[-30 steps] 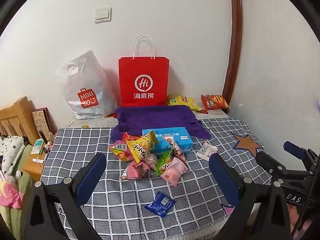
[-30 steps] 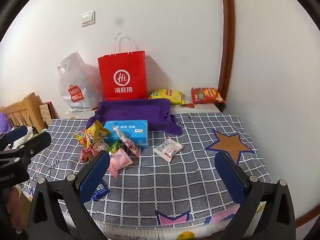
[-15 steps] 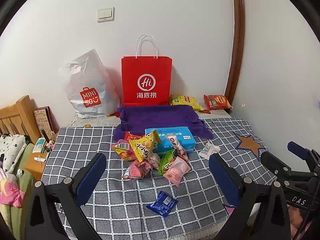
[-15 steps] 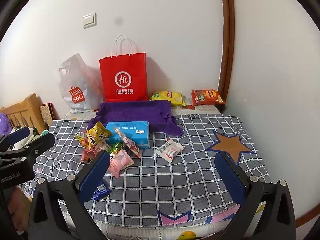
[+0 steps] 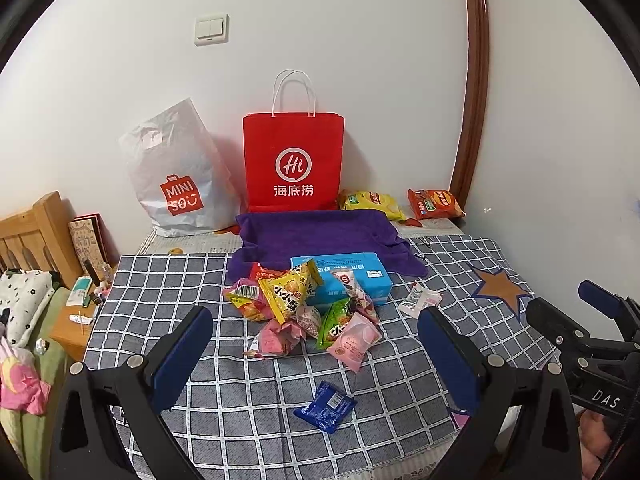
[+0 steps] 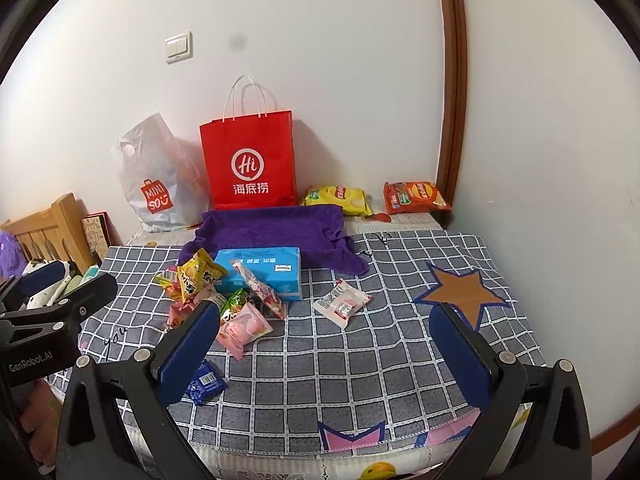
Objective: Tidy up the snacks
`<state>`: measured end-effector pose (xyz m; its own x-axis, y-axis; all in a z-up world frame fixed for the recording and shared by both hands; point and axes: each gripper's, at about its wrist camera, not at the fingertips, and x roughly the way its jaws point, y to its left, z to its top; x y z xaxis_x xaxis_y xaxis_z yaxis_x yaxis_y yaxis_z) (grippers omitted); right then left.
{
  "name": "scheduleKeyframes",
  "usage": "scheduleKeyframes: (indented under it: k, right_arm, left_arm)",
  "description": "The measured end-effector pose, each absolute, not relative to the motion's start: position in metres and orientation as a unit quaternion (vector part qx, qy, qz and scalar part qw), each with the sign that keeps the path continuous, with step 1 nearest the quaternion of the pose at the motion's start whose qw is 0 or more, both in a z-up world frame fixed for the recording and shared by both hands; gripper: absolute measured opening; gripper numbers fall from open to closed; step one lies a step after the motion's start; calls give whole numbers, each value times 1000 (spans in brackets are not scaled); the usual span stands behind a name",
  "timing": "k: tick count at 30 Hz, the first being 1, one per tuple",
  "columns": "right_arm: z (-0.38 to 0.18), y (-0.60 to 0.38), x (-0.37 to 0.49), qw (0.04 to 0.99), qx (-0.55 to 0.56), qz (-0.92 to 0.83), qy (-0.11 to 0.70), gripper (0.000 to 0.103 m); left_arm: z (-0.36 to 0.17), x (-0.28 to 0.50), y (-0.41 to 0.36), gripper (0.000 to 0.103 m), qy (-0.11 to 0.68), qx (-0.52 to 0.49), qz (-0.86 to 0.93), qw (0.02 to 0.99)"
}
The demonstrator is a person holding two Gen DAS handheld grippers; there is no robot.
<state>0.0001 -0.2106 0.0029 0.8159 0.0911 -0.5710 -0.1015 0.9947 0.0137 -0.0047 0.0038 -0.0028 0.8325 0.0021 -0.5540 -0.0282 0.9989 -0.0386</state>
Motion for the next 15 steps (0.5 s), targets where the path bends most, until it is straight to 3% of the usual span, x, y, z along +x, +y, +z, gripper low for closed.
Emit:
scheduleKeyframes:
  k: [15]
  right_arm:
    - [3, -210, -1, 953, -9, 51, 298, 103]
  left_arm:
    - [-3, -6, 3, 103, 289, -22, 7, 957]
